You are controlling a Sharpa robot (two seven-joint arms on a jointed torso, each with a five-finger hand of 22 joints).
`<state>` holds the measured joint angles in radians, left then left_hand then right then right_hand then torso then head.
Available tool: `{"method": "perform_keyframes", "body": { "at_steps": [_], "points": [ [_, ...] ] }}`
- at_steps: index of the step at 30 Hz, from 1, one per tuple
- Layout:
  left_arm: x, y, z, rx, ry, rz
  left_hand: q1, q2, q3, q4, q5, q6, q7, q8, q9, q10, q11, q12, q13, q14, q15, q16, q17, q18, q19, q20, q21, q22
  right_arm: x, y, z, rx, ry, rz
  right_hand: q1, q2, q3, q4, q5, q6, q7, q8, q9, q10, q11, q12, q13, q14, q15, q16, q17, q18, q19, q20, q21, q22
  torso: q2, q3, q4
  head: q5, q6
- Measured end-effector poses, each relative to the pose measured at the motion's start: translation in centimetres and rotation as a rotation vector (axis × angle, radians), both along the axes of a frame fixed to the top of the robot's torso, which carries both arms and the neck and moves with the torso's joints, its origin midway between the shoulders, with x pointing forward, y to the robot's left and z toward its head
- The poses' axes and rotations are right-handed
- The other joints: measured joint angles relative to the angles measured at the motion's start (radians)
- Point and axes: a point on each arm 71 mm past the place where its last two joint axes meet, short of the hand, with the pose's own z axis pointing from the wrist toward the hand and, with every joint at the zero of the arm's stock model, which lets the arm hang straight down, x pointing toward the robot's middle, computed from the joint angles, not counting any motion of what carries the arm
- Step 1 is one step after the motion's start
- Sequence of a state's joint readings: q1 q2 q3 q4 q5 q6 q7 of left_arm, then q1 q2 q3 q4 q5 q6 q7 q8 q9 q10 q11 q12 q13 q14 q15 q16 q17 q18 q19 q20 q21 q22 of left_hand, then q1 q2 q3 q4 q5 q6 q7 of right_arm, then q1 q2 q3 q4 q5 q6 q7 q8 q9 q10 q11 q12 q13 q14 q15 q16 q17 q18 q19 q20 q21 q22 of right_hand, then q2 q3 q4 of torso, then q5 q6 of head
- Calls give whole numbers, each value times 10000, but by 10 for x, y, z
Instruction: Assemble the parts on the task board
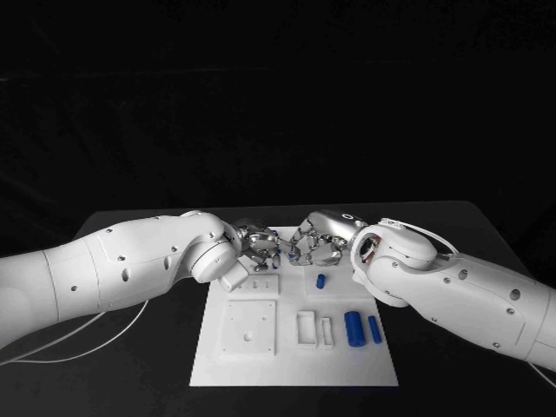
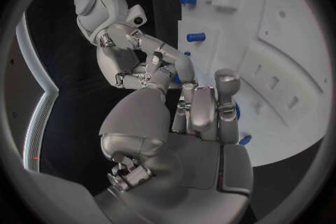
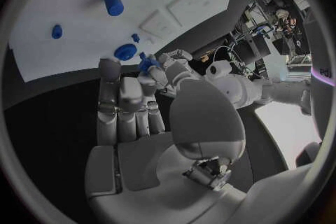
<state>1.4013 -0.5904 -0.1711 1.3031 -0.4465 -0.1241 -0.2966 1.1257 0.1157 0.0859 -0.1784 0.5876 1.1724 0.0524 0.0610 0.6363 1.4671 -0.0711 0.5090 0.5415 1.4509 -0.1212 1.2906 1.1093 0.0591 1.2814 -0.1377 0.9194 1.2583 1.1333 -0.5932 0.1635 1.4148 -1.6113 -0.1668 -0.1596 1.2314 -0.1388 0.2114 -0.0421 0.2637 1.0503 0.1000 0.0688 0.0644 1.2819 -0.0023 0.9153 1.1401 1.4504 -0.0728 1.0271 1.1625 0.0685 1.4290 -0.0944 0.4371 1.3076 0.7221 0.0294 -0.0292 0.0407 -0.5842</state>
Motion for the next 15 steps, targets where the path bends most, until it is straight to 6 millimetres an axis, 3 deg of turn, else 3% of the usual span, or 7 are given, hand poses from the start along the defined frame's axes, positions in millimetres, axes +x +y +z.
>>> {"method": "perform_keyframes", "body": {
  "at_steps": [3, 7, 10, 15],
  "points": [
    [1, 2, 0, 125, -16, 53, -27, -27, 44, -7, 9, 10, 10, 9, 0, 0, 0, 24, -13, 0, 0, 20, 70, -1, 0, 0, 0, 23, -1, -5, 0, 69, -53, -60, 307, 81, -967, 358, 0, -476, 83, -24, -15, -446, 36, -982, -911, -126, 99, -360, -247, 0, -90, 90, -858, -1, 1, 4, 0, 15, -17],
    [1, 4, -1, 352, -22, 115, -79, -79, 98, -46, 145, 10, 10, 38, 0, 0, 0, 117, -13, 53, -52, 114, 192, -3, 39, -39, 0, 133, -3, -14, -1, 187, -99, -201, 606, -104, -1266, 811, 0, -1654, 215, -49, -54, -637, 94, -1296, -1489, -196, 118, -552, -430, 0, -86, 130, -1547, -1, 2, 4, -2, 31, -65],
    [2, 8, -2, 585, 6, 176, -91, -92, 99, -48, 155, 11, 10, 40, 0, 0, 0, 148, -13, 55, -53, 175, 249, -12, 54, -54, 0, 181, -6, -23, 0, 365, -150, -304, 759, -151, -1339, 1046, -1, -1797, 232, -49, -65, -636, 94, -1189, -1685, -196, 118, -552, -454, 0, -33, 180, -1737, -1, 2, 4, -2, 50, -86],
    [3, 17, -4, 1051, 88, 307, -118, -119, 102, -50, 156, 11, 10, 40, 0, 1, 1, 196, -41, 55, -52, 175, 280, -49, 54, -54, 0, 221, -9, -42, 5, 595, -241, -572, 759, -151, -1351, 1058, -1, -1743, 196, -49, -64, -636, 94, -1189, -1757, -196, 119, -552, -466, 0, -33, 179, -1738, -1, -5, 8, -22, 97, -151]
  ]
}}
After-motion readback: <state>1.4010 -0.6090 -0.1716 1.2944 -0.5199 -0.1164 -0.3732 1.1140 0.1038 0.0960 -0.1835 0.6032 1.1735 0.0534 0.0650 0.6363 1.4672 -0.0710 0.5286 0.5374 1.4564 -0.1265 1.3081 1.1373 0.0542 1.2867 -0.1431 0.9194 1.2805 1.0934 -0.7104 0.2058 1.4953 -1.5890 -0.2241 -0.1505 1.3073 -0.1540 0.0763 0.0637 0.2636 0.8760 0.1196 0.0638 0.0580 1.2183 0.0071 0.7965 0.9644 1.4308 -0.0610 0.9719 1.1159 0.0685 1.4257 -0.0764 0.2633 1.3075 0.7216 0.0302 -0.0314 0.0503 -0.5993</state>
